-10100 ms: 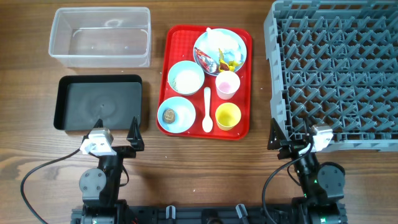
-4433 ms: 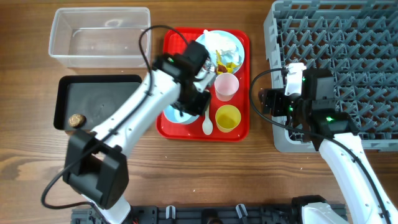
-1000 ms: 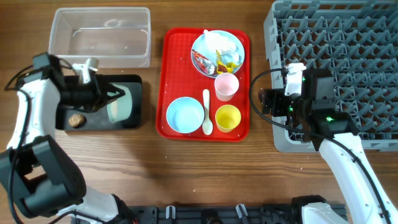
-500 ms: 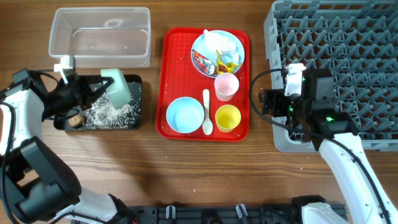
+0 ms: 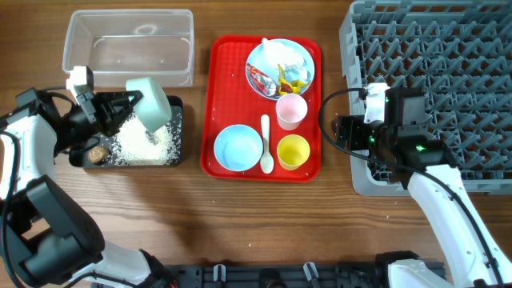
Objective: Sort waste into correct bins and load items into the dishwasher rack
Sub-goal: 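Pour the rice from the green bowl into the black tray, then return the green bowl to the red tray with the left gripper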
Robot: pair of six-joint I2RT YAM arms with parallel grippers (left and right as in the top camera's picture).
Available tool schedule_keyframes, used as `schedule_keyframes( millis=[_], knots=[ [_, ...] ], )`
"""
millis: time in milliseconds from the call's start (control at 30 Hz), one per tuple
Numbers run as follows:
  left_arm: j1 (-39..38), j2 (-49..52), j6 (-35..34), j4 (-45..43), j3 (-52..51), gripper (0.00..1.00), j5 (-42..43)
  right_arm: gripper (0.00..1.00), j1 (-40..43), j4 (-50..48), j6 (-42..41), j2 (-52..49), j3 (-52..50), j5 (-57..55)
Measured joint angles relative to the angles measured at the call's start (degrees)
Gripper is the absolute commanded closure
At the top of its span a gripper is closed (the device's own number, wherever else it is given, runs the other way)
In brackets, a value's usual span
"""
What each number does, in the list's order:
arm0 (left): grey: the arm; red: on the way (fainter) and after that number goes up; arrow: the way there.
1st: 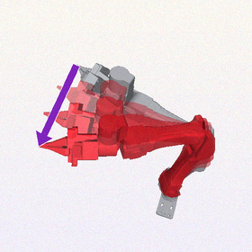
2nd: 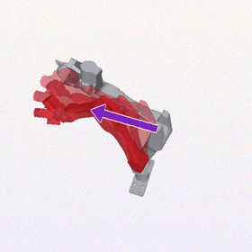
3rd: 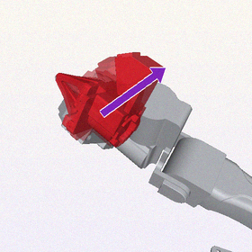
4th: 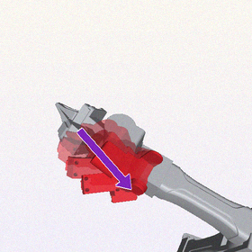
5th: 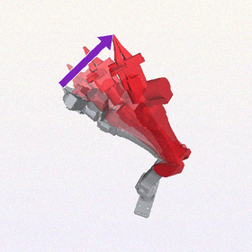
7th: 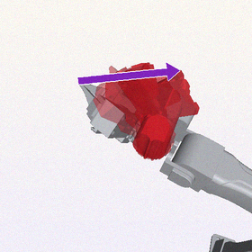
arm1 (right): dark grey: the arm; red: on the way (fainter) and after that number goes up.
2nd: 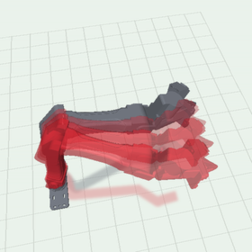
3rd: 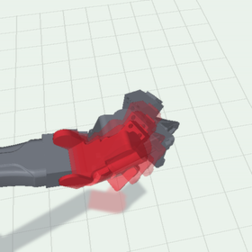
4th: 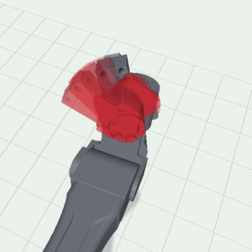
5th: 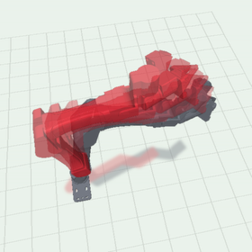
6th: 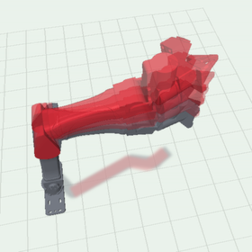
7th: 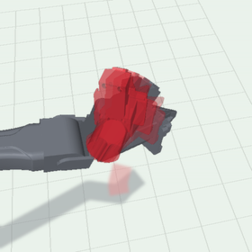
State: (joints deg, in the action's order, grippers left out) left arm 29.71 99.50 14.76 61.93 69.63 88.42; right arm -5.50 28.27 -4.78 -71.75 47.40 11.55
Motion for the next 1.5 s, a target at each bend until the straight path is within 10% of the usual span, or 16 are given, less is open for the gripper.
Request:
schedule_keyframes(
  millis=[433,600,800,1100,1233,1500],
  knots=[
    [-3.9,-1.6,2.3,-1.9,-0.1,0.96,-6.6,0.12,0.0,1.4,0.1,0.0,0.0,0.0],
    [-25.4,-6.7,-6.8,-16.5,3.5,0.96,-29.2,0.12,0.0,1.6,0.2,0.0,0.0,0.0],
    [-55.6,-5.5,-14.1,-29.8,5.2,0.96,-78.5,0.12,0.0,1.7,0.2,0.0,0.0,0.0],
    [-59.6,12.1,-14.7,-38.7,5.3,0.96,-96.4,0.12,0.0,2.2,0.2,0.0,0.0,0.0],
    [-59.6,13.1,-15.0,-38.8,5.3,0.47,-96.8,0.12,0.0,2.2,0.2,0.0,0.0,0.0],
    [-59.6,10.4,-15.1,-29.8,7.8,0.28,-98.5,0.0,0.0,0.3,0.2,0.0,0.0,0.5]
  ],
)
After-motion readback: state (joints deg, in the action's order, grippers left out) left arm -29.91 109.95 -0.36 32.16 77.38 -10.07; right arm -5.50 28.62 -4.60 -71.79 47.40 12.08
